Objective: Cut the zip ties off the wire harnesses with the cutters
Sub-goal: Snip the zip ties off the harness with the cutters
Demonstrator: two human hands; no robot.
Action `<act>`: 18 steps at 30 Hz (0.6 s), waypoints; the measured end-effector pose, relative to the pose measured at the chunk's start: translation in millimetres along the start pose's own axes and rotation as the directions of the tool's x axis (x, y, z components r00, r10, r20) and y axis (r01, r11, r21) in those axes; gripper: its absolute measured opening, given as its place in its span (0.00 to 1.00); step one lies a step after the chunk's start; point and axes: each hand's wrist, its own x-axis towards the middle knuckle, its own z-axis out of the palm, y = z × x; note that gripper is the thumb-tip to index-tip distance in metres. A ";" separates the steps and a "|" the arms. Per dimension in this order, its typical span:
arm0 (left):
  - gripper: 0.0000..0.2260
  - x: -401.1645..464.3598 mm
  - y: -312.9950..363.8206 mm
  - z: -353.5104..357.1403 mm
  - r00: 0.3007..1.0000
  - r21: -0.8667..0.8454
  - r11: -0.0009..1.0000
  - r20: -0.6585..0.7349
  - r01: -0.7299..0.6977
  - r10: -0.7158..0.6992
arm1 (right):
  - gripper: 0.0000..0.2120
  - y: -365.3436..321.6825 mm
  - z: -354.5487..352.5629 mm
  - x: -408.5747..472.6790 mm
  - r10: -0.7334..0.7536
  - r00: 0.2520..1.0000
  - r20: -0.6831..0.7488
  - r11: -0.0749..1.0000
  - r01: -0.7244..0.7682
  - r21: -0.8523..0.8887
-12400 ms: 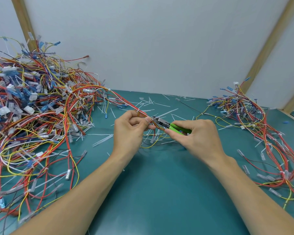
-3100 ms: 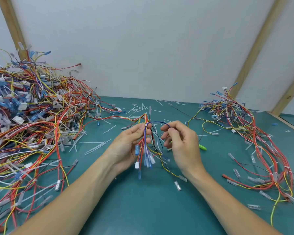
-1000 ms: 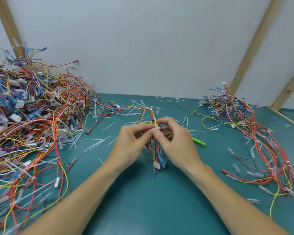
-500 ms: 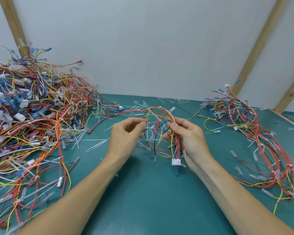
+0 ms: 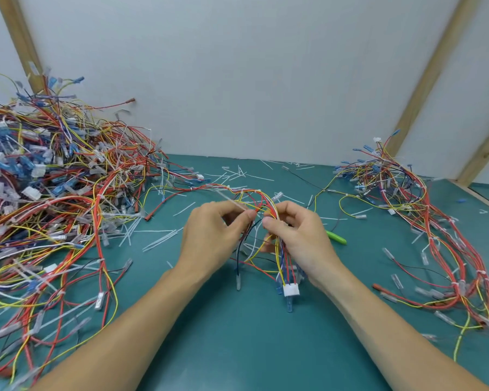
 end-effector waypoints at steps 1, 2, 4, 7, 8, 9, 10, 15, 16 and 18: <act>0.07 0.6 -1.5 0.1 0.999 -0.001 1.000 0.043 0.015 -0.015 | 0.04 1.6 0.5 0.0 -0.056 0.998 -0.012 0.996 0.055 -0.065; 0.06 1.0 -2.0 0.5 0.996 -0.018 1.000 0.082 0.020 -0.018 | 0.05 2.9 0.6 0.1 -0.090 0.996 -0.026 0.990 0.086 -0.115; 0.03 0.9 -1.0 1.8 0.990 -0.067 0.998 0.144 0.007 0.003 | 0.11 5.0 -0.3 1.0 -0.114 0.990 -0.076 0.979 0.100 -0.175; 0.03 -2.2 2.0 4.6 0.976 -0.099 0.995 0.216 -0.011 0.033 | 0.18 5.9 -5.0 2.0 -0.120 0.981 -0.154 0.954 0.071 -0.290; 0.03 -3.2 2.6 5.3 0.970 -0.087 0.996 0.239 -0.015 0.036 | 0.19 6.3 -6.3 2.2 -0.113 0.979 -0.172 0.945 0.052 -0.324; 0.03 -4.2 2.9 5.6 0.967 -0.068 0.997 0.252 -0.028 0.044 | 0.20 6.4 -7.1 2.4 -0.100 0.976 -0.194 0.940 0.029 -0.341; 0.02 -4.6 3.1 6.0 0.966 -0.046 0.998 0.250 -0.050 0.060 | 0.20 6.5 -7.8 3.0 -0.085 0.972 -0.219 0.939 0.005 -0.344; 0.08 -3.0 -0.3 4.2 0.992 0.051 0.995 0.098 -0.081 0.076 | 0.18 3.9 -13.6 5.4 -0.083 0.981 -0.173 0.928 0.012 -0.373; 0.08 -2.8 -1.3 4.5 0.994 0.043 0.997 0.091 -0.065 0.060 | 0.18 4.0 -13.8 4.3 -0.105 0.987 -0.125 0.908 0.044 -0.416; 0.07 -2.8 -1.2 5.3 0.995 0.032 0.999 0.099 -0.012 0.009 | 0.16 4.1 -12.9 2.4 -0.161 0.986 -0.043 0.867 0.121 -0.484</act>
